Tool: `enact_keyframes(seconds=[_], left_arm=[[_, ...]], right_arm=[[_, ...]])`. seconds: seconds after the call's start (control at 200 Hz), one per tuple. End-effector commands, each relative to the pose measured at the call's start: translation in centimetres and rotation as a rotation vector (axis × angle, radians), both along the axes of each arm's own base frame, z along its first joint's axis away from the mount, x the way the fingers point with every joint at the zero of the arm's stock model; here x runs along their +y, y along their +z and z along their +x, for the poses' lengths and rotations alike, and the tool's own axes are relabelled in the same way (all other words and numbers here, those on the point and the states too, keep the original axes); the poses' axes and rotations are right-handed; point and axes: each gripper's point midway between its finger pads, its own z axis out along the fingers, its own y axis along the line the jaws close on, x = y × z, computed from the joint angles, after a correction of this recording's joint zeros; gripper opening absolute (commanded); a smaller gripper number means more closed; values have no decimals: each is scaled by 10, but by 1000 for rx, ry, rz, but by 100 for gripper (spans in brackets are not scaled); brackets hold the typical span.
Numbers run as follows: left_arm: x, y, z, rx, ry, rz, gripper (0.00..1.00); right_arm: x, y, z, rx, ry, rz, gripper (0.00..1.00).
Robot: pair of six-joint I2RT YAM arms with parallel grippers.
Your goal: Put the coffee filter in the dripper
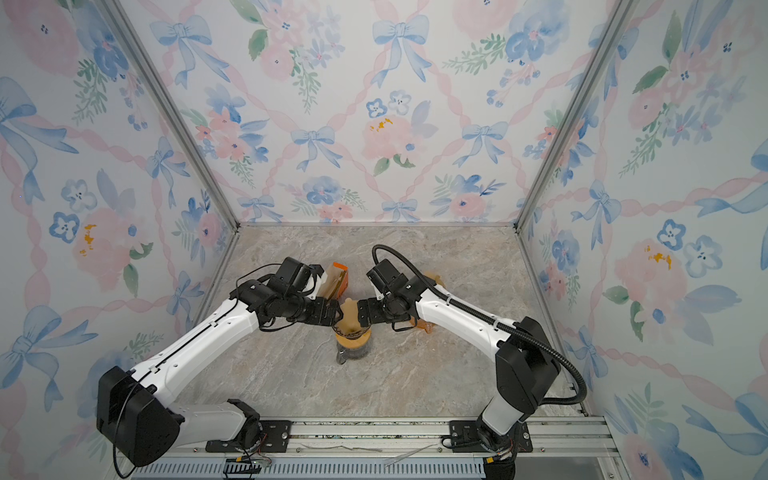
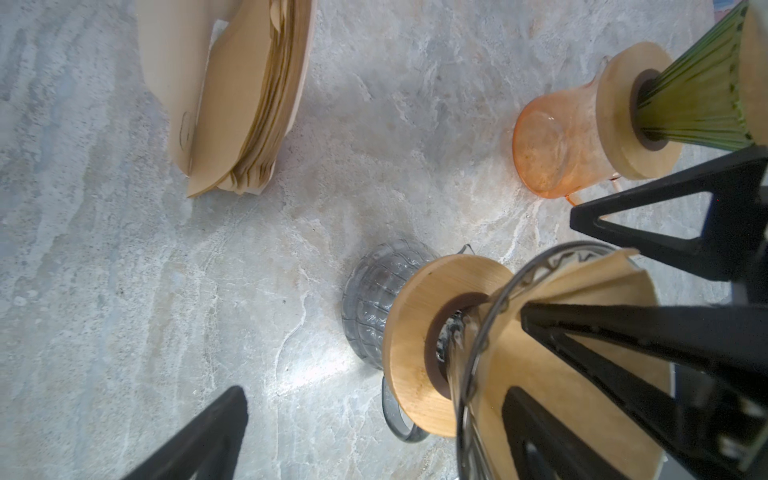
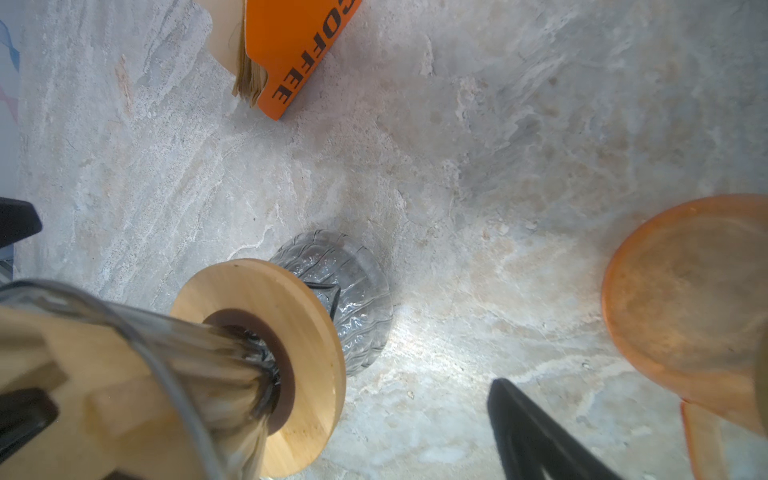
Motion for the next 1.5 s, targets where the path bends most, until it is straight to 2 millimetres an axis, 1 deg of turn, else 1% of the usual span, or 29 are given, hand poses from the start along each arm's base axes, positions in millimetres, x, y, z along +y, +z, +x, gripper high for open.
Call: enact_keyframes(seconds=[0.0,0.105,0.295,0.625,0.74,0.885,0.985,1.05,1.155,1.315,1.495], left_arm=[[6,-7,2,1,21,31,98],[6,-9,2,7,20,35,98],[4,-10,-1,13,10,29,98],[1,-13,-2,14,-1,39,98],[0,-14,-2,16,-4,40,98],[0,-12,-2,11,-3,39,98],[0,-12,-3,11,-4,37,98],[0,-12,-3,10,-2,34,98],[1,-13,-5,11,1,36,98],[1,-13,-6,11,-2,38,98],[1,-13,-5,10,0,38,98]], right_arm=[[3,5,-2,-13,15,6,96],[4,6,-3,-13,18,9,96],[-3,1,-4,-12,11,-20,96],[-8,-3,-9,-15,-11,-3,96],[-4,5,-9,-29,-2,33,96],[10,23,-8,-62,24,118,96],[19,29,-9,-64,48,151,96],[23,28,-11,-57,63,152,96],[26,19,-16,-38,80,132,96],[32,13,-27,-18,133,119,96],[31,9,-34,0,163,100,96]])
